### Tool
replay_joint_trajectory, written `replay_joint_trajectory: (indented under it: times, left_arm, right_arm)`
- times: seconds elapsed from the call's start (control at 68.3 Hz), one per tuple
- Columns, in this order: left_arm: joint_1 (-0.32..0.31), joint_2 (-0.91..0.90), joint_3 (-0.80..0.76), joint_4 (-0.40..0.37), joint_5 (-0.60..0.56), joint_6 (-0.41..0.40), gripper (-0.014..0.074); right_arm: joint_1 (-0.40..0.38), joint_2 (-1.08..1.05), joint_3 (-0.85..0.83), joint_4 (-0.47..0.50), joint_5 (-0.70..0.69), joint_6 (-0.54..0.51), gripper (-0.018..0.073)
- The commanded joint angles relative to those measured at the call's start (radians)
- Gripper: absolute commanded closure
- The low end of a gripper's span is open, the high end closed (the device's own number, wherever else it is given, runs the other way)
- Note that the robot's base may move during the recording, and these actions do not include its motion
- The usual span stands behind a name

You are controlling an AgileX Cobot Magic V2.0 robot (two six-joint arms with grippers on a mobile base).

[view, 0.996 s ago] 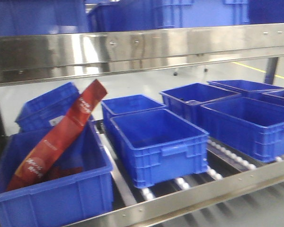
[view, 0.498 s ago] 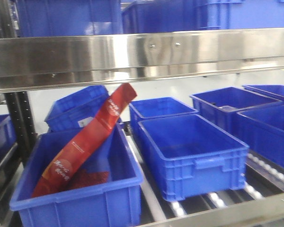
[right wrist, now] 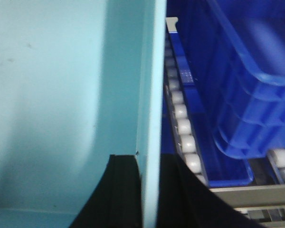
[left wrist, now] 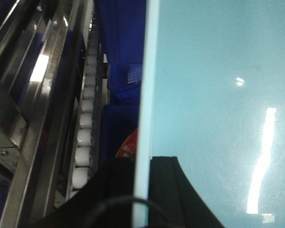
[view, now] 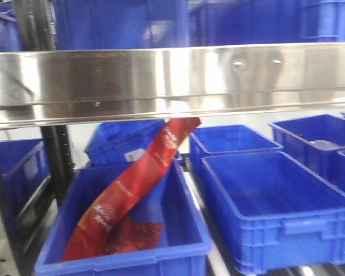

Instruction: Move two blue bins to right shelf middle

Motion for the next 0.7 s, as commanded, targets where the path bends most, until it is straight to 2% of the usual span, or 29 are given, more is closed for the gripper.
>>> replay_joint_trajectory:
  times: [0.0,0.688]
  left_arm:
    - [-0.002,-0.016,-0.014,0.038,-0.082,-0.006,0.0707]
    - [-0.002,-0.016,-0.014,0.038,-0.082,-0.006,0.0707]
  right_arm:
    - [0.005,-0.021,-0.02,-0.007,-0.089,-0.006,0.0724]
    - [0.005,-0.021,-0.02,-0.007,-0.089,-0.006,0.0724]
